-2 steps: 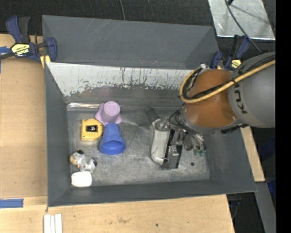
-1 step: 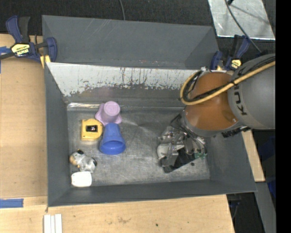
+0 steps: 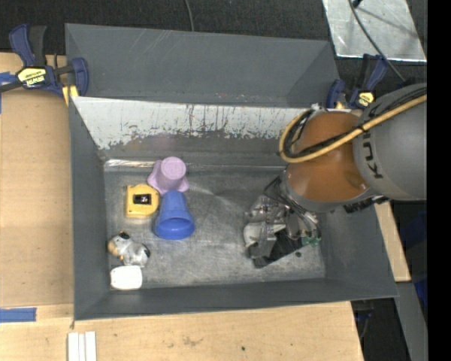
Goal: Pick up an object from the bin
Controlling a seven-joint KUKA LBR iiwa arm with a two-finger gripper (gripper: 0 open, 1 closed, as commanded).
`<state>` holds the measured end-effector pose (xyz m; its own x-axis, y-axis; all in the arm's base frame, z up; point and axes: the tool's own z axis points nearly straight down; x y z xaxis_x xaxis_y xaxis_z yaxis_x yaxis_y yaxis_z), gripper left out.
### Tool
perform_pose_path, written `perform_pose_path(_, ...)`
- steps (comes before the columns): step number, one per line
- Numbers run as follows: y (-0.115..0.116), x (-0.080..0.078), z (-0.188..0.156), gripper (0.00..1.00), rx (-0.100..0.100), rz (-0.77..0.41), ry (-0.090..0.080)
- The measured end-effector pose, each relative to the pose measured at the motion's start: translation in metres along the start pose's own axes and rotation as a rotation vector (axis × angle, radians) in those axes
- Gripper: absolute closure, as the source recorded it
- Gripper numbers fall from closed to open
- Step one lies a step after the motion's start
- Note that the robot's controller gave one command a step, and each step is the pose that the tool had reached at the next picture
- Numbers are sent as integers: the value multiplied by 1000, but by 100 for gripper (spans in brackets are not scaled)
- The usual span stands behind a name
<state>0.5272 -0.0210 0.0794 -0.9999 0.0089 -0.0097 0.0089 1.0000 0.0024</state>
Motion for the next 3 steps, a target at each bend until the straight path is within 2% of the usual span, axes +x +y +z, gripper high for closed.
perform_pose_path(1,-2,18,-154,100,3,-110,3)
perform_pose_path(2,-2,19,-152,100,2,-110,7)
perform_pose_path(3,3,18,-67,0,1,-82,9)
